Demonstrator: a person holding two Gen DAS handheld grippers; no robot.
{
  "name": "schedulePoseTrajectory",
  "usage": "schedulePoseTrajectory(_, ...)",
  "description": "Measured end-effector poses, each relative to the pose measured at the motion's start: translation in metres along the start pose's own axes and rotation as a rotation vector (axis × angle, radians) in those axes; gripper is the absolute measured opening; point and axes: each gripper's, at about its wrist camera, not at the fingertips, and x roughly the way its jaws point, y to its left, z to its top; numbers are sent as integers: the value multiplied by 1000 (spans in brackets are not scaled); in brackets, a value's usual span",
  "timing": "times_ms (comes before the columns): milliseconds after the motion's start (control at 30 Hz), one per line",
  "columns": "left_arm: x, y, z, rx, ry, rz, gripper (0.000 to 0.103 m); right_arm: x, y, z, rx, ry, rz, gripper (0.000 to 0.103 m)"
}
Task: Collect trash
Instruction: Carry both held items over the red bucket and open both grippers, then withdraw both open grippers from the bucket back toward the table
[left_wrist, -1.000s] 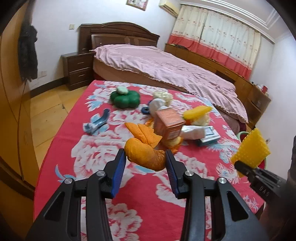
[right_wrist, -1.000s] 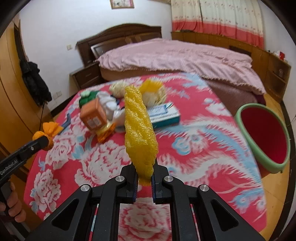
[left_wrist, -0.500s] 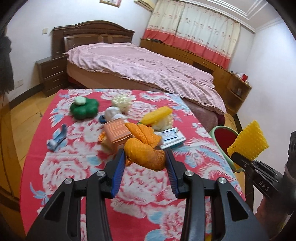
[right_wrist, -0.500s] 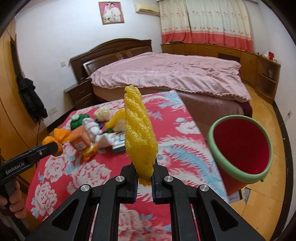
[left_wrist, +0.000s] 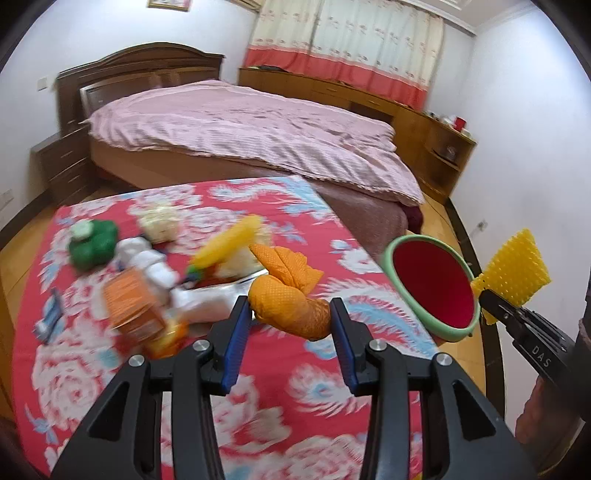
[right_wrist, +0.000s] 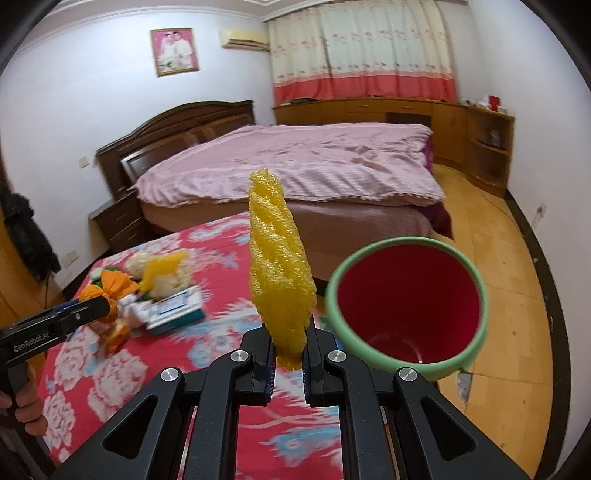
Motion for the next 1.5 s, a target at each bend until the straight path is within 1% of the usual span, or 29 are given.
schedulePoseTrajectory(167,22,-36,11,66,23,-36,44,10,-34,3,61,18,-37,11)
schedulePoseTrajectory(367,56,-81,22,136,49,-90,44,30,-72,3,128,60,-76,11)
schedulePoseTrajectory(733,122,-138,30,221,118,-163,44,64,-120,0,190,122,-137,14)
schedulePoseTrajectory(767,125,-141,29,227,122,-168,44,66,-121,0,194,123,-139,15)
schedulePoseTrajectory(867,139,-152,28,250,143,-182,44,70,-128,-1,212,130,-143,25)
schedulePoseTrajectory(933,149,-160,27,266,155,-186,45,72,-132,-2,224,135,-141,28)
schedulePoseTrajectory(1000,156,-165,26,277,164,-191,45,73,-135,-1,235,134,-144,39)
schedulePoseTrajectory(1033,158,-168,25,281,166,-195,45,71,-138,-2,245,130,-146,41)
schedulePoseTrajectory(1167,166,-178,23,300,175,-212,47,63,-143,-3,267,110,-151,43)
schedulePoseTrajectory(1367,168,-187,22,324,179,-199,65,51,-152,-3,297,85,-166,50)
schedulePoseTrajectory(1500,165,-188,21,319,175,-199,65,45,-151,-2,296,77,-171,51)
